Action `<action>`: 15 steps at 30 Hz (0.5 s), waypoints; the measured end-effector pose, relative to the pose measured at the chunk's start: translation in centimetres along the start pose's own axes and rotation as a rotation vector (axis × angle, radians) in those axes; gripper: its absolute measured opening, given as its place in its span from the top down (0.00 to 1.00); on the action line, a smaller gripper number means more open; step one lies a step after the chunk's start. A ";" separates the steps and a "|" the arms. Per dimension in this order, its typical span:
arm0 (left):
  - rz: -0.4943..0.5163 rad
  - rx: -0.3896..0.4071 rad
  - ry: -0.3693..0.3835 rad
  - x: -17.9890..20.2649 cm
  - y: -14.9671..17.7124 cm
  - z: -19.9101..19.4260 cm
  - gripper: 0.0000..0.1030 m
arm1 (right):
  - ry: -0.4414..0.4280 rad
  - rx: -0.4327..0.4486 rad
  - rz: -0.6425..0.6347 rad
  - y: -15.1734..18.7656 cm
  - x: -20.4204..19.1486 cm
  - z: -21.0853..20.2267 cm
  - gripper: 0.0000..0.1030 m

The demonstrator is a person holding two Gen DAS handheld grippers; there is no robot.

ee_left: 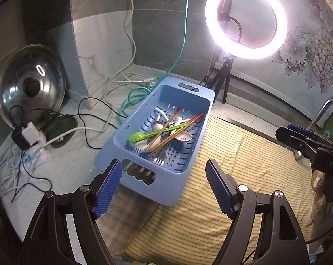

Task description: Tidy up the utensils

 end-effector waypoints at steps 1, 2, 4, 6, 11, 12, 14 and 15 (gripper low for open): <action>0.000 0.000 -0.001 0.0 0.0 0.0 0.24 | -0.002 0.000 -0.003 0.0 0.0 -0.1 0.28; 0.000 0.001 -0.003 0.1 -0.1 -0.1 0.24 | 0.000 0.000 -0.005 0.0 -0.1 -0.1 0.28; 0.006 0.003 -0.009 0.2 -0.1 -0.2 0.24 | 0.004 0.004 -0.014 0.0 -0.2 -0.2 0.28; 0.012 0.005 -0.017 0.3 -0.1 -0.2 0.24 | 0.009 0.014 -0.026 0.0 -0.3 -0.4 0.27; 0.011 0.007 -0.021 0.3 -0.2 -0.3 0.20 | 0.016 0.026 -0.032 -0.2 -0.3 -0.6 0.26; 0.012 0.007 -0.020 0.3 -0.2 -0.3 0.20 | 0.018 0.028 -0.033 -0.2 -0.3 -0.7 0.26; 0.014 0.009 -0.020 0.3 -0.3 -0.4 0.20 | 0.022 0.027 -0.031 -0.1 -0.2 -0.7 0.25; 0.015 0.008 -0.019 0.3 -0.3 -0.4 0.20 | 0.022 0.025 -0.031 -0.1 -0.2 -0.6 0.25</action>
Point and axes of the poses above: each gripper's, at about its wrist camera, not at the fingertips, and z roughly the way its jaws point, x to its right, y to its underside, the point moved 1 cm from there along z, roughly the way its jaws point, and after that the axes turned 12 degrees about x, right-handed, at the moved point
